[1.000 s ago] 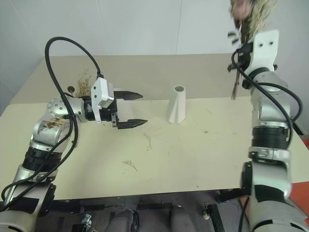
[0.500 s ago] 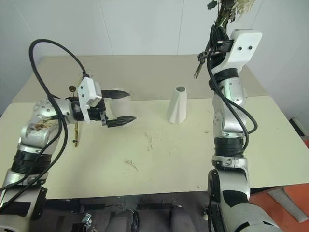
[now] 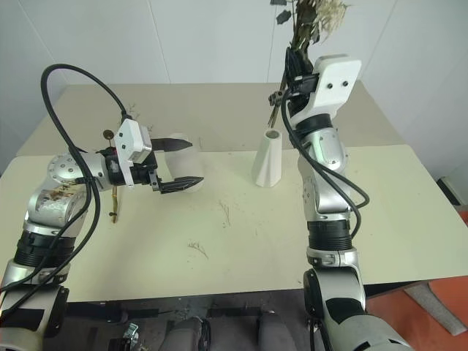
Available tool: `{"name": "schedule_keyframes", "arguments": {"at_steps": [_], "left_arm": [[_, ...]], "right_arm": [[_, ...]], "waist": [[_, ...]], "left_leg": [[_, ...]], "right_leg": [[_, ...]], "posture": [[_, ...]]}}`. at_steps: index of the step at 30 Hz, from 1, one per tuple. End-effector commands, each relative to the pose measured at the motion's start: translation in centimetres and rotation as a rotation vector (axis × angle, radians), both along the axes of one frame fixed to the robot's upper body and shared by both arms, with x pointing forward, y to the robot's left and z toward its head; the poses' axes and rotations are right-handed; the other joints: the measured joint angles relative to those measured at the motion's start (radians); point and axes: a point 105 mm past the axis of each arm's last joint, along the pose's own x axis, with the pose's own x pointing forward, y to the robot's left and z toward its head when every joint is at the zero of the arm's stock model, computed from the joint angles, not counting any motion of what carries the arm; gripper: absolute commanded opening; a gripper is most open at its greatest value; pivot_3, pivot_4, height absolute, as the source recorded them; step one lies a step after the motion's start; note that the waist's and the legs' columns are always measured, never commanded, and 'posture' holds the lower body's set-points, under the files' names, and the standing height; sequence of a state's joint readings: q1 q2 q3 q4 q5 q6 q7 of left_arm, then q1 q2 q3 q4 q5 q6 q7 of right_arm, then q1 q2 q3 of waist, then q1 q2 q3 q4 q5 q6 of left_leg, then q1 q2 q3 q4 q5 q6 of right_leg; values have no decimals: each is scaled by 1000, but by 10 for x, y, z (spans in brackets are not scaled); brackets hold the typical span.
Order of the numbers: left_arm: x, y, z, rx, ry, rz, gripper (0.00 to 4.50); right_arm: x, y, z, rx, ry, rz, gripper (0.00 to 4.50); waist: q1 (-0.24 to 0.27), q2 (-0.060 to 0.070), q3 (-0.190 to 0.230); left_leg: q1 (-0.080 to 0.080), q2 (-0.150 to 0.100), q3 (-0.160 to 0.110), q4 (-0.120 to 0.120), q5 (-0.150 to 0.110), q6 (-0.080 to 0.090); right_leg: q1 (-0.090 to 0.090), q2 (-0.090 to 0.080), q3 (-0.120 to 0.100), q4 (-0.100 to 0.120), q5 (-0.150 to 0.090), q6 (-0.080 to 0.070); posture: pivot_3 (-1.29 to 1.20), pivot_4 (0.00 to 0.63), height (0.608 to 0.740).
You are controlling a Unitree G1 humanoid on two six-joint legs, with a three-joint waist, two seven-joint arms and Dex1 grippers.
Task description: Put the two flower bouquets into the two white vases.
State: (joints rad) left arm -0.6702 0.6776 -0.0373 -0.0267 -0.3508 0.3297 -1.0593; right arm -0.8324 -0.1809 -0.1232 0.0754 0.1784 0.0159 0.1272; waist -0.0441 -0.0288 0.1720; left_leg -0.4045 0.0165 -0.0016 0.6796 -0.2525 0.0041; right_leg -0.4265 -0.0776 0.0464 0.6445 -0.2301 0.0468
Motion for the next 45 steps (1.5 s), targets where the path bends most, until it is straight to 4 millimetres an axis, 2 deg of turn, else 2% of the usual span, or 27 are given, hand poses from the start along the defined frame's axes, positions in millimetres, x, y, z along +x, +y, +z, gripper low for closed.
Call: {"name": "schedule_keyframes", "arguments": {"at_steps": [1,19,31,41,45], "left_arm": [[-3,-3,12,5,-53,-9,4500],[-3,-6,14,-3,-63,-17,4500],[-6,-9,12,-6,-58,-19,4500],[-5,-10,12,1,-62,-29,4500],[-5,-11,15,-5,-68,-36,4500]], "right_arm": [[-12,-1,13,-3,-60,-9,191],[3,0,-25,-33,49,-7,191],[7,13,-61,-99,99,56,191],[14,11,-58,-116,81,38,191],[12,10,-61,-92,96,63,1496]], "waist": [[0,0,0],[-1,0,0],[-1,0,0],[-2,0,0],[-1,0,0]], "left_leg": [[0,0,0,0,0,0],[0,0,0,0,0,0],[2,0,0,0,0,0],[1,0,0,0,0,0],[1,0,0,0,0,0]], "right_leg": [[0,0,0,0,0,0],[0,0,0,0,0,0],[2,0,0,0,0,0],[1,0,0,0,0,0],[1,0,0,0,0,0]], "posture": [[0,150,740],[0,150,740],[0,150,740],[0,150,740],[0,150,740]]}}
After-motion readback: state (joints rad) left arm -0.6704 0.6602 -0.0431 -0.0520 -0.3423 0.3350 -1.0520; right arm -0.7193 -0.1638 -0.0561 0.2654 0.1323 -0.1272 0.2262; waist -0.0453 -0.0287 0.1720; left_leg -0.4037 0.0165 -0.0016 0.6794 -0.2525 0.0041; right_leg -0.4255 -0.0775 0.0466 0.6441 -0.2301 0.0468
